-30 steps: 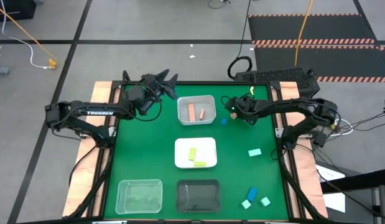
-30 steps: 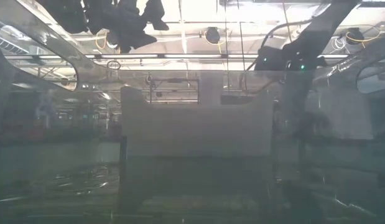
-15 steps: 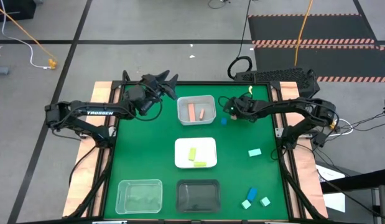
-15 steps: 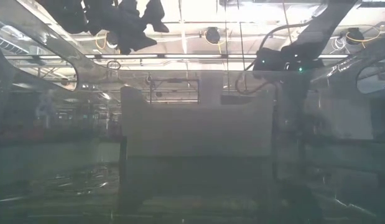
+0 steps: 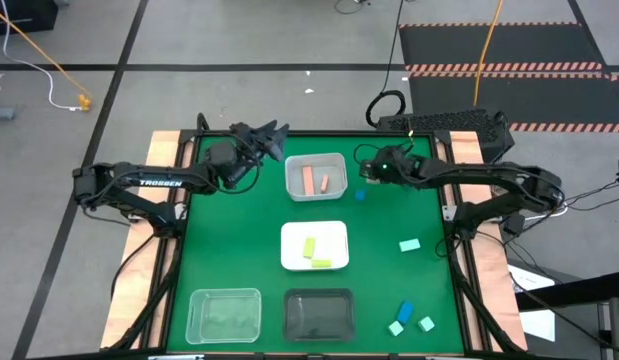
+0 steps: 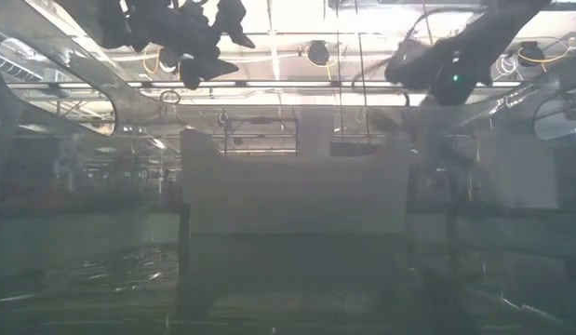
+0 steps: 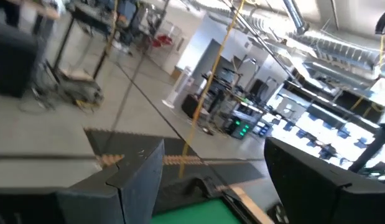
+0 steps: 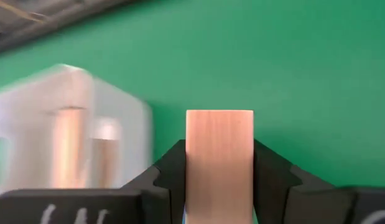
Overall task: Sort & place blocks by color
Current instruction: Put the brown block into the gray bin
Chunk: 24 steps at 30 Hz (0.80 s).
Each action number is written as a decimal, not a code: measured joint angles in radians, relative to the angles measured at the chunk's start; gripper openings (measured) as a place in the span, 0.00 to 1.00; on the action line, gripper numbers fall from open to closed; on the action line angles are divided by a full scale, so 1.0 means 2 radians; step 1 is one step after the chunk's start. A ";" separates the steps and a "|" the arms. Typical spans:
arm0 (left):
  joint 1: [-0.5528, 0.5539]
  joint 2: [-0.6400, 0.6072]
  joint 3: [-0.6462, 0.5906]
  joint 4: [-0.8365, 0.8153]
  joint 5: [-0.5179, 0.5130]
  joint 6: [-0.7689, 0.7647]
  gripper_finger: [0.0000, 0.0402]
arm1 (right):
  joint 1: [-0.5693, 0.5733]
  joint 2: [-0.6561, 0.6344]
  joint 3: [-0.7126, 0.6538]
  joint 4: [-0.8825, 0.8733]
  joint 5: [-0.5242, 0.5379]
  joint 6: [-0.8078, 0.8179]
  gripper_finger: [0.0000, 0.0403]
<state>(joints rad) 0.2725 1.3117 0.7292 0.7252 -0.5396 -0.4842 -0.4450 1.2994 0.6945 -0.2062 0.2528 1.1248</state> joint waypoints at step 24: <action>-0.131 0.010 0.016 0.003 -0.001 0.275 0.64 | 0.012 -0.055 0.000 0.468 -0.101 -0.110 0.29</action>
<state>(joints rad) 0.0107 1.3312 0.7620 0.7315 -0.5408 0.0660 -0.4213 1.1886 0.6949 0.7306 0.0512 0.9042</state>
